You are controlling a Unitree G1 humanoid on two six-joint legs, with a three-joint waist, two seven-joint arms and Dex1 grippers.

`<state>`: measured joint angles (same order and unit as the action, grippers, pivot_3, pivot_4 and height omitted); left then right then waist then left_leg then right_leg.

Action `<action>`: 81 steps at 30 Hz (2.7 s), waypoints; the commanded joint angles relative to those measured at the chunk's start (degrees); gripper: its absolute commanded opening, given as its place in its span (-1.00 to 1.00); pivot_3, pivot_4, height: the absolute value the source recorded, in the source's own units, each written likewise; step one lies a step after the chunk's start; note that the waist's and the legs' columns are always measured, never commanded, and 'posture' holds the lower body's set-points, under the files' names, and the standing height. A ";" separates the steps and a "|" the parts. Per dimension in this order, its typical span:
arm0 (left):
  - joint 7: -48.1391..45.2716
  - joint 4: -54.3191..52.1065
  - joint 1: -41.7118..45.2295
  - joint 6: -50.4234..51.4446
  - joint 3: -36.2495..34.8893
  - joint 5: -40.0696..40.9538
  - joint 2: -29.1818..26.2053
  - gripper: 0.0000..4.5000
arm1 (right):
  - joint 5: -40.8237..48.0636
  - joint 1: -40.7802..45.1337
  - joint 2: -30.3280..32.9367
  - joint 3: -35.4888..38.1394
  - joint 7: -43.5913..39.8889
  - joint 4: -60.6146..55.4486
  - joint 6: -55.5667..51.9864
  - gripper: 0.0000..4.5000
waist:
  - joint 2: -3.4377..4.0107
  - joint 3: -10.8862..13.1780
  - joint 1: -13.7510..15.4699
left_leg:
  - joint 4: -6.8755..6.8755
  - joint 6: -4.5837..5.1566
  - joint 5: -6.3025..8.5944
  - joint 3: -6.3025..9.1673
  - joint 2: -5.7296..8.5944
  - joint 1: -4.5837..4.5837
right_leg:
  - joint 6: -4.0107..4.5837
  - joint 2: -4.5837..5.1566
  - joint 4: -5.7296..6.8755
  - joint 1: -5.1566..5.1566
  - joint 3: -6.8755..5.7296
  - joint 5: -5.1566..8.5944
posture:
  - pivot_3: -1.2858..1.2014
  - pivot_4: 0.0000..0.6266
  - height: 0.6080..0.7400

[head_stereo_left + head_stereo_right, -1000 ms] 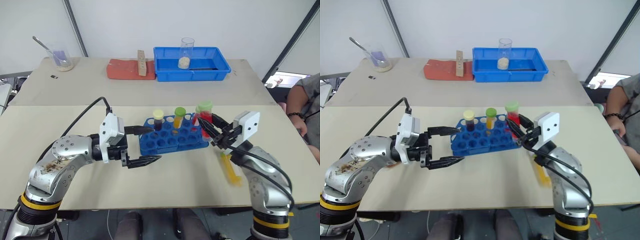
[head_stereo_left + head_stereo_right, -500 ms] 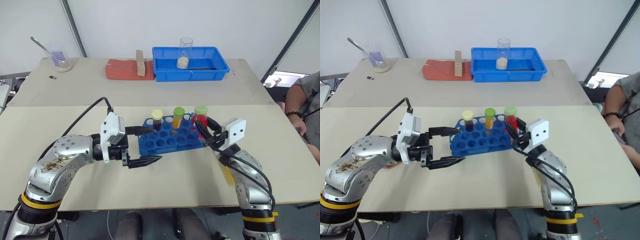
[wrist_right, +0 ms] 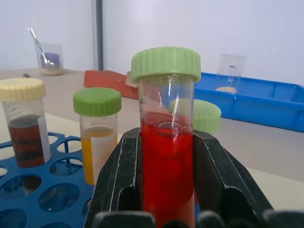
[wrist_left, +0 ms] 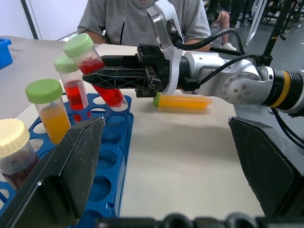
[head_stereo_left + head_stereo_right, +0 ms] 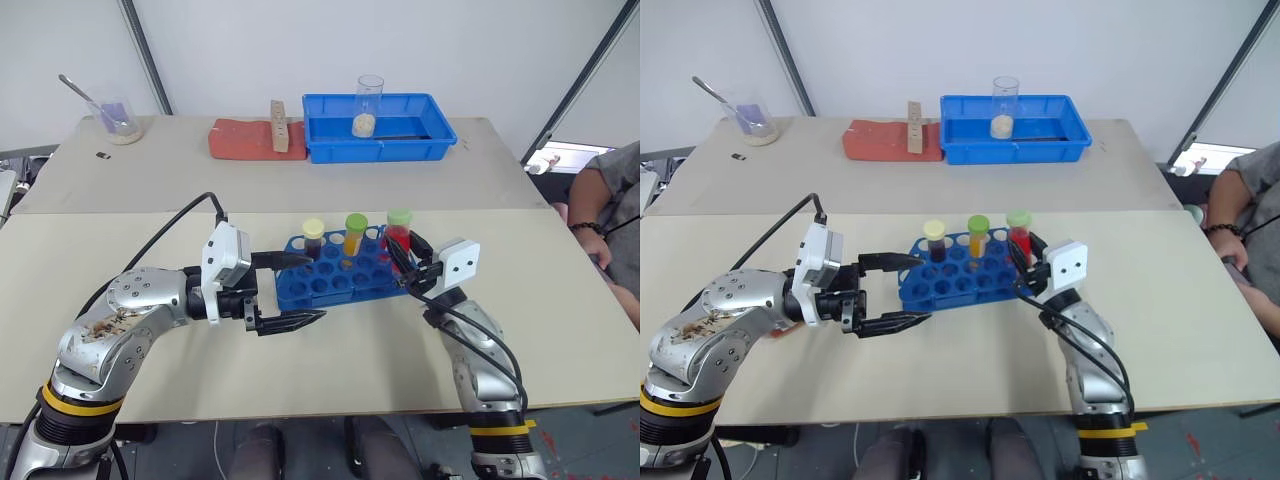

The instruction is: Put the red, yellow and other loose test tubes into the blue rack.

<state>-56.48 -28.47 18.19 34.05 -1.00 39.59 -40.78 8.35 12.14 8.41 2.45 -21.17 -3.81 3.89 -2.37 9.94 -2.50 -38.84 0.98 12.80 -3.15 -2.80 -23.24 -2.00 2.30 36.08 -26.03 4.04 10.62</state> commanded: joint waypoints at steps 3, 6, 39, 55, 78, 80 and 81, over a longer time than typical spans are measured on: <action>0.88 -1.40 1.57 0.19 -0.29 0.65 0.03 1.00 | 0.07 -0.36 -2.06 0.55 3.12 0.72 2.56 -0.54 | 0.00 0.00 -0.04 | 0.00 0.00 0.00 0.00 0.00 0.01 | 0.00 0.00 0.00 0.00 0.00 0.00 | 0.03 -0.52 1.00; 1.47 -1.64 1.67 0.78 -0.37 1.30 0.14 1.00 | 0.21 -1.51 -3.93 0.74 4.96 0.89 3.65 -0.54 | 0.00 0.00 -0.06 | 0.01 0.00 0.00 0.01 -0.01 0.01 | 0.00 0.00 0.01 0.00 0.00 0.00 | 0.03 -0.52 1.00; 2.43 -2.45 2.84 4.07 0.39 3.25 -0.05 1.00 | -6.10 -7.31 -8.43 -2.18 14.90 3.07 14.20 0.37 | -0.02 -0.03 -0.12 | 0.07 0.00 0.00 0.03 -0.01 -0.01 | 0.25 0.00 -0.02 -0.01 0.00 0.15 | 0.03 -0.52 1.00; -1.15 -4.93 -3.59 -2.80 1.12 -3.50 -4.90 1.00 | 14.49 -21.37 19.25 10.74 5.49 -42.12 -41.02 0.97 | -0.02 -0.03 0.07 | 0.09 0.00 0.00 -0.03 -0.04 0.08 | 0.38 0.01 0.02 -0.01 0.00 0.27 | 0.03 -0.52 1.00; -6.24 -9.40 -8.29 -10.35 7.38 -7.57 -3.99 1.00 | 33.04 9.40 41.52 4.63 0.94 -19.05 -96.39 0.62 | -0.08 -0.01 0.02 | -0.02 0.10 0.05 0.01 0.10 -0.17 | 0.09 0.09 -0.28 0.01 0.07 0.22 | 0.03 -0.52 1.00; -6.22 -9.13 -8.66 -10.76 7.40 -7.92 -3.85 1.00 | 33.34 10.45 42.06 3.23 1.06 -17.12 -96.39 0.31 | -0.08 -0.01 0.03 | 0.01 0.10 0.05 0.04 0.09 -0.19 | 0.12 0.07 -0.27 0.00 0.06 0.25 | 0.03 -0.52 1.00; -6.27 -8.95 -8.81 -11.02 7.43 -8.14 -3.80 1.00 | 33.59 10.86 42.19 2.74 1.16 -16.35 -96.39 0.14 | -0.08 -0.01 0.04 | 0.03 0.10 0.05 0.05 0.09 -0.20 | 0.11 0.06 -0.27 -0.02 0.06 0.25 | 0.03 -0.52 1.00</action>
<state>-62.93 -35.83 9.50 24.26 6.67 31.60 -44.77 41.20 21.98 49.35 5.16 -20.01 -20.73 -92.08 -2.45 9.93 -2.46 -38.80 1.09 12.85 -3.10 -2.71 -23.45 -1.95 2.36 35.81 -26.05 4.10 10.84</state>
